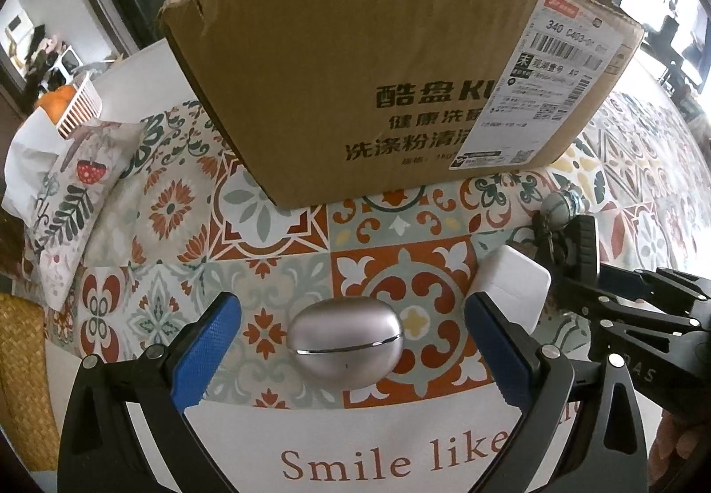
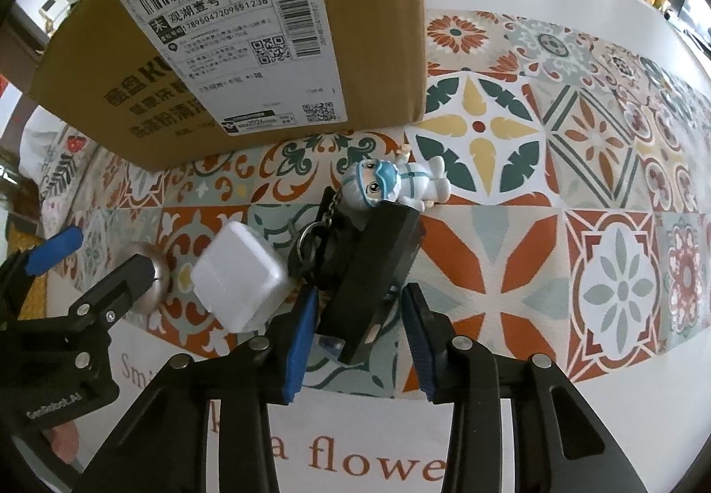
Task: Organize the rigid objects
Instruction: 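Close the left tool on the white square charger while the right tool closes on the black key fob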
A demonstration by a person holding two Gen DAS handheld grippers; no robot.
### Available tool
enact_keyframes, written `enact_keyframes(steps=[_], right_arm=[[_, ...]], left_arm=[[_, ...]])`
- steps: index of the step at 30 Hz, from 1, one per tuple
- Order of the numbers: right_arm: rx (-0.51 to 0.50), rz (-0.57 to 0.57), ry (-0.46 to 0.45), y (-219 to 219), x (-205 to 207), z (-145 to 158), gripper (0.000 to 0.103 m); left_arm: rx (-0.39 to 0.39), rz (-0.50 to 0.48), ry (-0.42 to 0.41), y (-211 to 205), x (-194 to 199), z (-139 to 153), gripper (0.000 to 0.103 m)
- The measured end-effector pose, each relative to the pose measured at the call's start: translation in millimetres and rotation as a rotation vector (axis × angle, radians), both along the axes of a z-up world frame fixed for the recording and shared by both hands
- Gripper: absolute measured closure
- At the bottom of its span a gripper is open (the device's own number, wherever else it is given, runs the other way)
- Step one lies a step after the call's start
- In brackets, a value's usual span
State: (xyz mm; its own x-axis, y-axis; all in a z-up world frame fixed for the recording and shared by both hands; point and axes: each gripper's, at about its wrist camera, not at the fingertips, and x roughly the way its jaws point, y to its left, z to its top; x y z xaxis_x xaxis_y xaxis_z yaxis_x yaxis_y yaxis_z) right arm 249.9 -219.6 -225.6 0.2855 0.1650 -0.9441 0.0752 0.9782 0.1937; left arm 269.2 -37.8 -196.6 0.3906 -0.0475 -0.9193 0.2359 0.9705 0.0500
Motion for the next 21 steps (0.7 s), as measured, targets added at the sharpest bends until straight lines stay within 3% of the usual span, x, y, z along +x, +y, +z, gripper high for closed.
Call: enact_keyframes(steps=[11,21], right_arm=[[-0.007,-0.028,-0.048,-2.0,-7.8,3.3,0.075],[0.007,-0.09,-0.073,-22.3,-41.8,14.4,0.077]], left_arm=[[0.006,-0.058,-0.016,-13.4,-9.8,5.5,0.001],[-0.027,-0.155,-0.023,-36.6,-24.1,11.7,0.003]])
